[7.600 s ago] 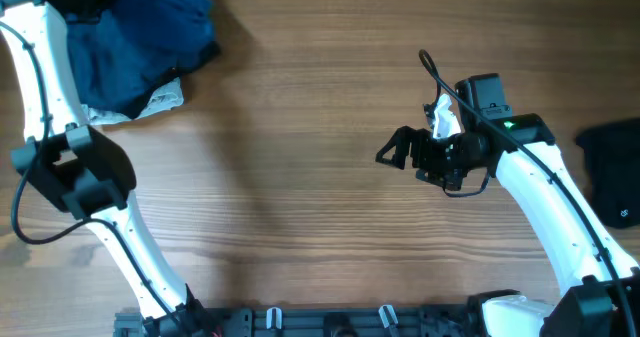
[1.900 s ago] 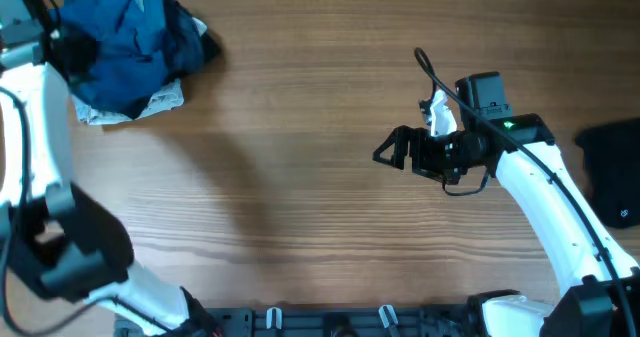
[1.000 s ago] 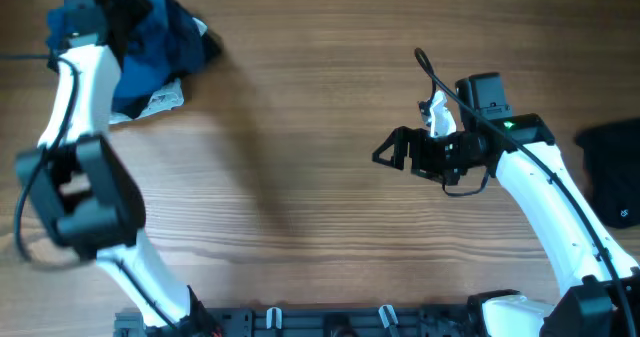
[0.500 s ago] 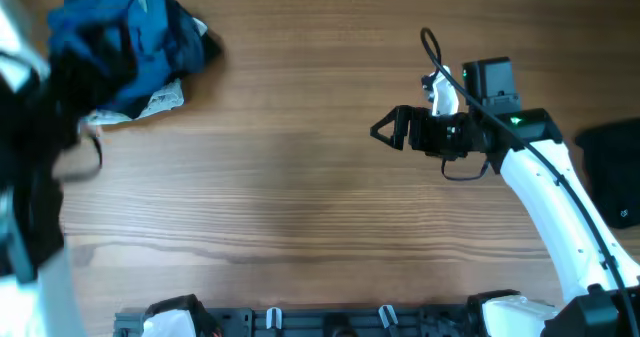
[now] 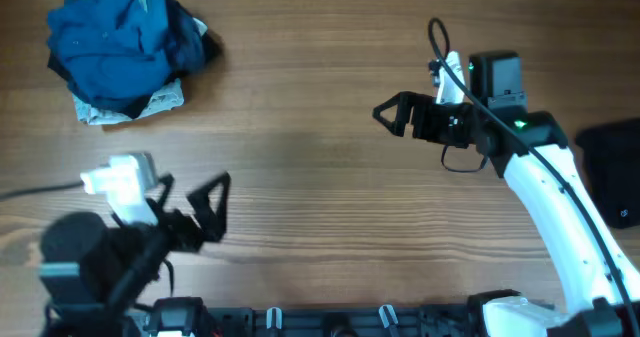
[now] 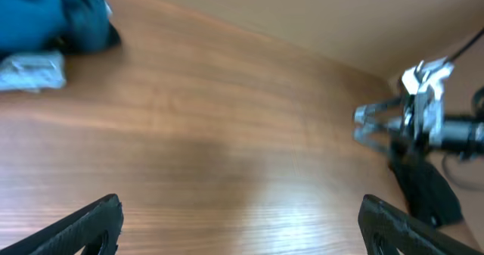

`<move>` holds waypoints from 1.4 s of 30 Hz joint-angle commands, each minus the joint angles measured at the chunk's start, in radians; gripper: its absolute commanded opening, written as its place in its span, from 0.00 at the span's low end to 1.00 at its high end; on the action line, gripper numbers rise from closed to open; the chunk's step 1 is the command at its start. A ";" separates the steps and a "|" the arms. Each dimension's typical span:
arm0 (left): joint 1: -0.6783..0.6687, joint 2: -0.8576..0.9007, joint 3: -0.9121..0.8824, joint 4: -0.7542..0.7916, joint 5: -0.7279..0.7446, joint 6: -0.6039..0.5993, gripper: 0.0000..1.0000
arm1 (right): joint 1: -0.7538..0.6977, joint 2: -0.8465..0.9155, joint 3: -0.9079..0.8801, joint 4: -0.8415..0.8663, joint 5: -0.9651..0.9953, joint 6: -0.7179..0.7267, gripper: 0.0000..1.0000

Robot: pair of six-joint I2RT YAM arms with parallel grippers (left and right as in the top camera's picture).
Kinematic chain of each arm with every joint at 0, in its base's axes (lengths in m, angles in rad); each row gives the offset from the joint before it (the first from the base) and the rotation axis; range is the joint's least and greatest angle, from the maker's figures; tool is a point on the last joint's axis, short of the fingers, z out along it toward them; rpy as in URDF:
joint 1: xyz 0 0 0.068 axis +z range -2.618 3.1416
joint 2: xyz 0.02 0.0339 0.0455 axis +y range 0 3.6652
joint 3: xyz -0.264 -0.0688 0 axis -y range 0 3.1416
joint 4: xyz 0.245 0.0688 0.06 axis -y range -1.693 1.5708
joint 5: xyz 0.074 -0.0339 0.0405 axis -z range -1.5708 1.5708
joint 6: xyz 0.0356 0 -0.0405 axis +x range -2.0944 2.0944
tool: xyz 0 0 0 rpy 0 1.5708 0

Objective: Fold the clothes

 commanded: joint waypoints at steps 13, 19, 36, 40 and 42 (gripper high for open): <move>-0.019 -0.169 -0.271 -0.004 0.005 -0.017 1.00 | -0.002 -0.558 0.099 -0.386 0.600 0.148 1.00; -0.019 -0.169 -0.271 -0.003 0.005 -0.017 1.00 | -0.002 -0.735 0.059 -0.528 0.692 0.197 1.00; -0.019 -0.169 -0.271 -0.003 0.005 -0.017 1.00 | -0.002 -0.770 0.029 -0.579 0.504 0.463 1.00; -0.019 -0.169 -0.271 -0.003 0.005 -0.017 1.00 | -0.002 -0.770 0.029 -0.623 0.579 0.476 1.00; -0.019 -0.169 -0.271 -0.003 0.005 -0.017 1.00 | -0.002 -0.770 0.029 -0.622 0.610 0.479 1.00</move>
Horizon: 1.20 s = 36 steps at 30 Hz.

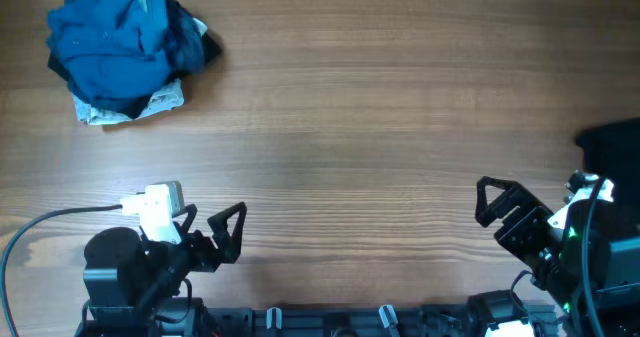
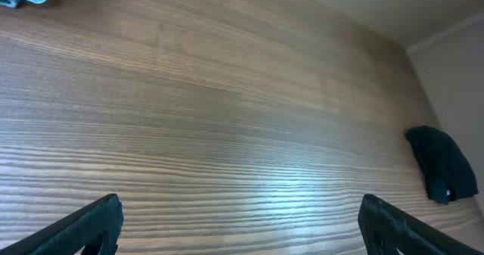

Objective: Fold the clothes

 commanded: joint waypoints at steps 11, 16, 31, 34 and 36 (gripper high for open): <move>-0.004 -0.006 -0.008 0.002 -0.008 0.001 1.00 | -0.002 -0.005 -0.017 0.025 0.135 -0.065 1.00; -0.004 -0.006 -0.008 0.002 -0.008 0.001 1.00 | -0.026 -0.078 -0.193 0.290 0.089 -0.208 1.00; -0.004 -0.006 -0.008 0.002 -0.008 0.001 1.00 | -0.135 -0.526 -0.856 1.009 -0.068 -0.428 1.00; -0.004 -0.006 -0.008 0.002 -0.008 0.001 1.00 | -0.135 -0.572 -0.935 1.168 -0.067 -0.427 1.00; -0.004 -0.006 -0.008 0.002 -0.008 0.001 1.00 | -0.135 -0.602 -0.987 1.261 -0.071 -0.428 1.00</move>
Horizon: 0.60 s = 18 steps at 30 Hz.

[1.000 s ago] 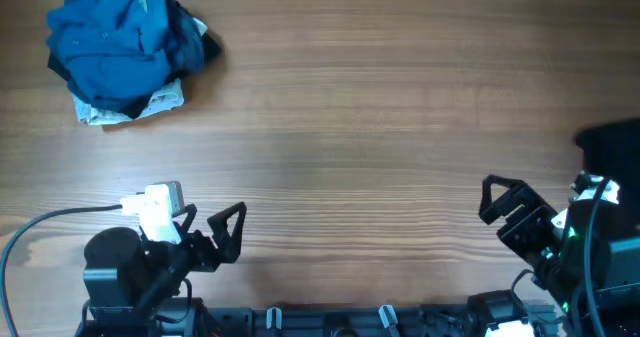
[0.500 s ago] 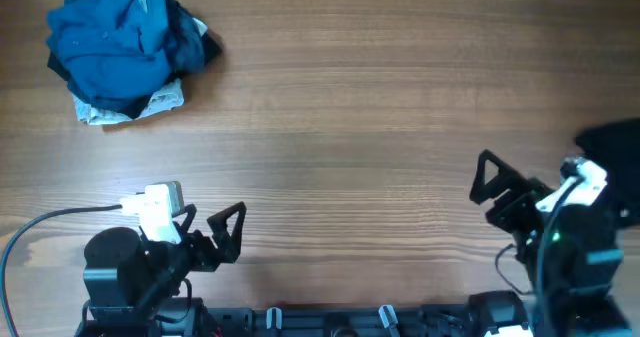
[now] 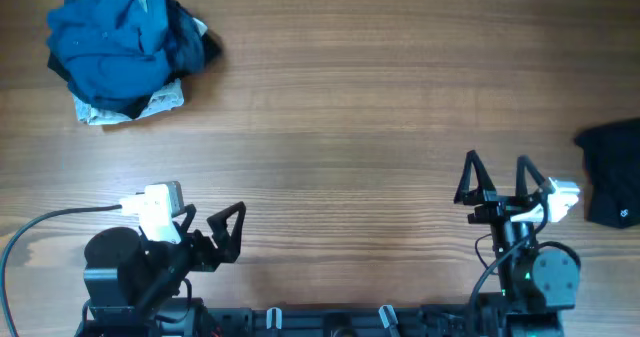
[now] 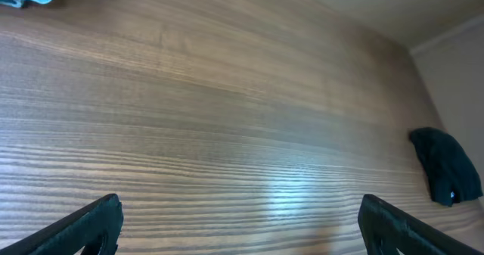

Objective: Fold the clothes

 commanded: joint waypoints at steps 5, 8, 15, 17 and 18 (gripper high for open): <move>-0.004 -0.006 -0.006 0.002 0.002 0.001 1.00 | -0.004 -0.058 -0.166 0.298 -0.019 -0.036 1.00; -0.004 -0.006 -0.006 0.002 0.002 0.001 1.00 | -0.004 -0.058 -0.193 0.356 -0.004 -0.052 1.00; -0.004 -0.006 -0.006 0.002 0.001 0.001 1.00 | -0.004 -0.058 -0.193 0.262 -0.001 -0.089 1.00; -0.004 -0.006 -0.006 0.002 0.001 0.001 1.00 | -0.004 -0.058 -0.193 0.176 -0.001 -0.126 1.00; -0.004 -0.006 -0.006 0.002 0.001 0.001 1.00 | -0.004 -0.058 -0.193 0.147 -0.001 -0.134 1.00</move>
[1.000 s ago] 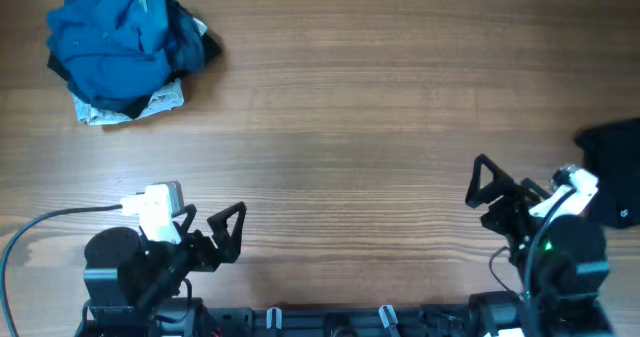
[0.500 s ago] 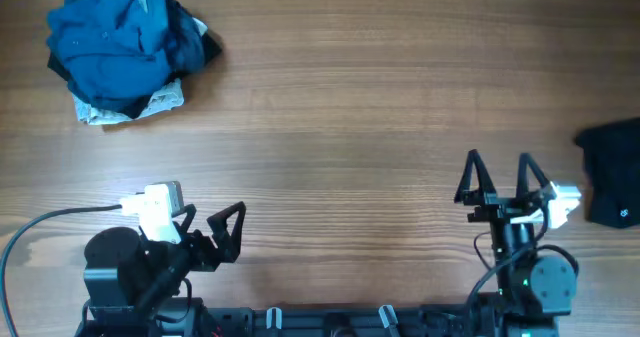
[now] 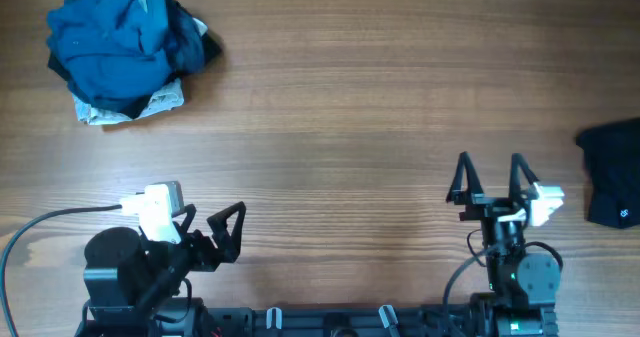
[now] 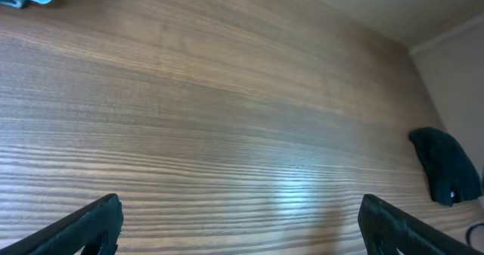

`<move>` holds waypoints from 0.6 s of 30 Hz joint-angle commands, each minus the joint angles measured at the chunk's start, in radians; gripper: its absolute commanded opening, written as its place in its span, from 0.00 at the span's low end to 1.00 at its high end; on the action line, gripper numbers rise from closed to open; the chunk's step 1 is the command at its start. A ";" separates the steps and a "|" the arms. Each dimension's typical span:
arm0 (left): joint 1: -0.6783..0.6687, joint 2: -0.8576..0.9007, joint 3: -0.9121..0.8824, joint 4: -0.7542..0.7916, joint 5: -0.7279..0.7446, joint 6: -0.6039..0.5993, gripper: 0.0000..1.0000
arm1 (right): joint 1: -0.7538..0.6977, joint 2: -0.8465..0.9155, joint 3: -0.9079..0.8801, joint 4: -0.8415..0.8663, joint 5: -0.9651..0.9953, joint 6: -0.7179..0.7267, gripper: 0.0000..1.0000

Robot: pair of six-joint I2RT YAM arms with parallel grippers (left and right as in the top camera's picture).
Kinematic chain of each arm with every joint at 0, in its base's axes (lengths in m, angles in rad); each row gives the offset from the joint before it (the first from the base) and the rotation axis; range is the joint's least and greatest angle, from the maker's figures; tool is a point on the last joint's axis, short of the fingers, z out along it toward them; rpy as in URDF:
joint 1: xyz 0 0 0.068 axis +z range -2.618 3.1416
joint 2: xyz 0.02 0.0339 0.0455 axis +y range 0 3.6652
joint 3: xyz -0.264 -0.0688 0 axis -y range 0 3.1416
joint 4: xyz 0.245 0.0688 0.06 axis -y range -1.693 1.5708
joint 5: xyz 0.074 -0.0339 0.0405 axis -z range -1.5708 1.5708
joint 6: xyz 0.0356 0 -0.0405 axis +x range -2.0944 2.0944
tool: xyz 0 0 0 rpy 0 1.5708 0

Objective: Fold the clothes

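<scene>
A heap of blue clothes (image 3: 115, 47) with a pale piece under it lies at the table's far left corner; only its pale edge shows in the left wrist view. A folded dark garment (image 3: 612, 172) rests at the right edge, also seen as a dark bundle (image 4: 446, 164). My left gripper (image 3: 230, 232) sits at the near left, open and empty, its fingers (image 4: 91, 225) spread wide over bare wood. My right gripper (image 3: 490, 167) stands open and empty at the near right, fingers pointing toward the far side.
The wooden table (image 3: 340, 107) runs between the two garments. The arm bases and a black rail (image 3: 330, 322) line the near edge. A grey cable (image 3: 50, 222) trails off from the left arm.
My right gripper has shifted slightly left at the near edge, still open. The left arm and both garments have not moved.
At first my right arm reached out over the right half of the table, open, and the left was raised near the front left. Then both arms were drawn back to the near edge. They stay there now, open and empty, with the clothes untouched.
</scene>
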 commanded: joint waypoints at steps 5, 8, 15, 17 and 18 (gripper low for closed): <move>-0.004 -0.006 -0.006 0.002 0.002 0.001 1.00 | -0.004 -0.011 -0.001 -0.099 -0.025 -0.159 1.00; -0.004 -0.006 -0.006 0.002 0.002 0.001 1.00 | -0.004 -0.011 -0.001 -0.099 -0.028 -0.178 1.00; -0.004 -0.006 -0.006 0.002 0.001 0.001 1.00 | -0.004 -0.011 -0.001 -0.099 -0.028 -0.178 1.00; -0.004 -0.006 -0.006 0.002 0.002 0.001 1.00 | -0.004 -0.011 -0.001 -0.099 -0.028 -0.178 1.00; -0.004 -0.006 -0.006 0.002 0.001 0.001 1.00 | -0.004 -0.011 -0.001 -0.099 -0.028 -0.178 1.00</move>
